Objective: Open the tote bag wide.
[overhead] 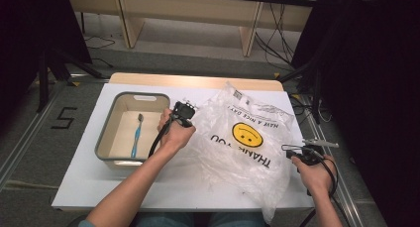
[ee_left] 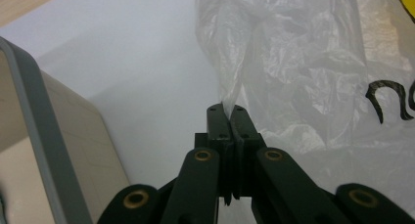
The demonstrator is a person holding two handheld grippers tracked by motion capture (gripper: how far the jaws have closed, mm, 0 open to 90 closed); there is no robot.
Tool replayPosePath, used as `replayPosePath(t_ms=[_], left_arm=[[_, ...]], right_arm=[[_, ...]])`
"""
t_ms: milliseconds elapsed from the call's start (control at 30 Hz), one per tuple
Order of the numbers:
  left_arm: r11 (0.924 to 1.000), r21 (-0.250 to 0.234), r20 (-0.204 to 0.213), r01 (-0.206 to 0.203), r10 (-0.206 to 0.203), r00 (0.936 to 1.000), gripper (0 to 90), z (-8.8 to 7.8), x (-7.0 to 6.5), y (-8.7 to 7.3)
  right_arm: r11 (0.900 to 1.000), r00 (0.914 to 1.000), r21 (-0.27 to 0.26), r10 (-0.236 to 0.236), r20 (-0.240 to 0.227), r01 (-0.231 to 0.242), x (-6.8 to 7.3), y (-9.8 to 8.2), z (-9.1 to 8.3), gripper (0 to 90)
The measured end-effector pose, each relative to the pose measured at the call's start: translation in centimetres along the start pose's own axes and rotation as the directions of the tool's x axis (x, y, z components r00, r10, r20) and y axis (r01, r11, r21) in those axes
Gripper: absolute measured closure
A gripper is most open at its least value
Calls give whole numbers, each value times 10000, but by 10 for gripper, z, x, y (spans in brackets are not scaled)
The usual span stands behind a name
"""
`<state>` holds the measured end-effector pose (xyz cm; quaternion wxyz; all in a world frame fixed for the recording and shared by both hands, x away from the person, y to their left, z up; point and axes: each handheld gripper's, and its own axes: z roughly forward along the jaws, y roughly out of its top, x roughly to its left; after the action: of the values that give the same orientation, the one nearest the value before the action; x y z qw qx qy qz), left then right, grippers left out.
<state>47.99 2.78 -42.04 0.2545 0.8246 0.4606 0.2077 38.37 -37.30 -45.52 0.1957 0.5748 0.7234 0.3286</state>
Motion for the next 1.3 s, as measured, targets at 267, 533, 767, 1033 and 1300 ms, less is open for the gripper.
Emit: replayPosePath(t_ms=[267, 533, 767, 1033, 1300], left_arm=[[9983, -566, -553, -157, 126, 9984, 841, 8, 5, 9], [9728, -2139, -1374, -893, 606, 9887, 398, -8, 5, 9], [9493, -2870, -1015, -1280, 1028, 9895, 318, -36, -3, 0], [9512, -2715, 353, -1465, 1620, 9862, 313, -50, -19, -26], [9543, -2470, 1205, -1685, 2027, 9718, 313, -48, -33, -53]], right_arm=[[9959, 9988, 786, -420, -246, 438, 6, -7, -5, 871], [9913, 9913, -76, -1316, 96, 1317, 14, 1, -21, 622], [9620, 9662, -1079, -2555, -330, 2507, 36, 12, -34, 531], [9370, 9310, -1077, -3442, -1218, 3323, 66, 15, -24, 470], [9240, 9034, -924, -3822, -1946, 3710, 84, 13, -12, 455]])
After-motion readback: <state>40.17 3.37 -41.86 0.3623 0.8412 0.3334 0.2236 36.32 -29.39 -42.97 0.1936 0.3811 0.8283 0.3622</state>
